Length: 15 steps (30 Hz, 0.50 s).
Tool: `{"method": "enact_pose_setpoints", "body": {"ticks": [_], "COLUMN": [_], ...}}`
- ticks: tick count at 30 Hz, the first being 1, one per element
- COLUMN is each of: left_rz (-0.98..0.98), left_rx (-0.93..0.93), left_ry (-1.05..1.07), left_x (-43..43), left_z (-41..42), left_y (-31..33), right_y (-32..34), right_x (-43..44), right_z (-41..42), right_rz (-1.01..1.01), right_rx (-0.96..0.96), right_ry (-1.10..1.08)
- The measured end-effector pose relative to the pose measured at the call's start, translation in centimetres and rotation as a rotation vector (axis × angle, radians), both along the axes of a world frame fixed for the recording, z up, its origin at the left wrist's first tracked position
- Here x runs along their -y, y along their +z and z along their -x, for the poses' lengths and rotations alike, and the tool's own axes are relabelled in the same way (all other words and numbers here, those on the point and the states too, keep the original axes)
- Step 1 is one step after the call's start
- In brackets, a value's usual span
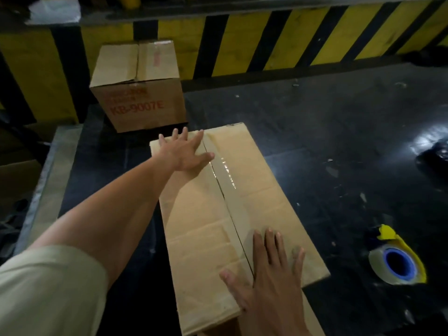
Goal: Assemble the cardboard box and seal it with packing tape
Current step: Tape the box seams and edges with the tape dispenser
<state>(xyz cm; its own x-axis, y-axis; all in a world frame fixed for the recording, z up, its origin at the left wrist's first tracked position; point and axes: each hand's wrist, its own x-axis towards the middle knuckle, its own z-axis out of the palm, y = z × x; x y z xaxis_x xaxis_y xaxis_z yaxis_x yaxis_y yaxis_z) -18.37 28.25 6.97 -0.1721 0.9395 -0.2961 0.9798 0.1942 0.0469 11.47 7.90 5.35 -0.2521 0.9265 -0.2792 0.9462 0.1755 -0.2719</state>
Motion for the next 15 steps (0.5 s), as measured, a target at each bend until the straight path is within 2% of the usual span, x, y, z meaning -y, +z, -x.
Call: {"method": "enact_pose_setpoints", "body": {"ticks": [1, 4, 5, 7, 9, 15], "left_rz": [0.002, -0.021, -0.027, -0.018, 0.005, 0.055], "left_rx": [0.004, 0.044, 0.044, 0.039, 0.052, 0.094], "left_ry": [-0.01, -0.014, -0.011, 0.005, 0.064, 0.366], "left_x": [-0.3, -0.3, -0.2, 0.0, 0.1, 4.2], "left_z": [0.4, 1.0, 1.0, 1.0, 1.1, 4.8], "left_y": [0.0, -0.1, -0.1, 0.2, 0.6, 2.2], "right_y": [-0.2, 0.3, 0.7, 0.8, 0.5, 1.0], "right_x": [0.1, 1.1, 1.7, 2.7, 2.9, -1.2], "right_z": [-0.3, -1.5, -1.6, -1.5, -1.9, -3.7], "right_rz": [-0.008, 0.13, 0.182, 0.264, 0.26, 0.117], "right_rx": [-0.012, -0.019, -0.066, -0.308, -0.514, -0.668], "right_ry": [-0.069, -0.432, -0.541, -0.68, -0.688, -0.562]}}
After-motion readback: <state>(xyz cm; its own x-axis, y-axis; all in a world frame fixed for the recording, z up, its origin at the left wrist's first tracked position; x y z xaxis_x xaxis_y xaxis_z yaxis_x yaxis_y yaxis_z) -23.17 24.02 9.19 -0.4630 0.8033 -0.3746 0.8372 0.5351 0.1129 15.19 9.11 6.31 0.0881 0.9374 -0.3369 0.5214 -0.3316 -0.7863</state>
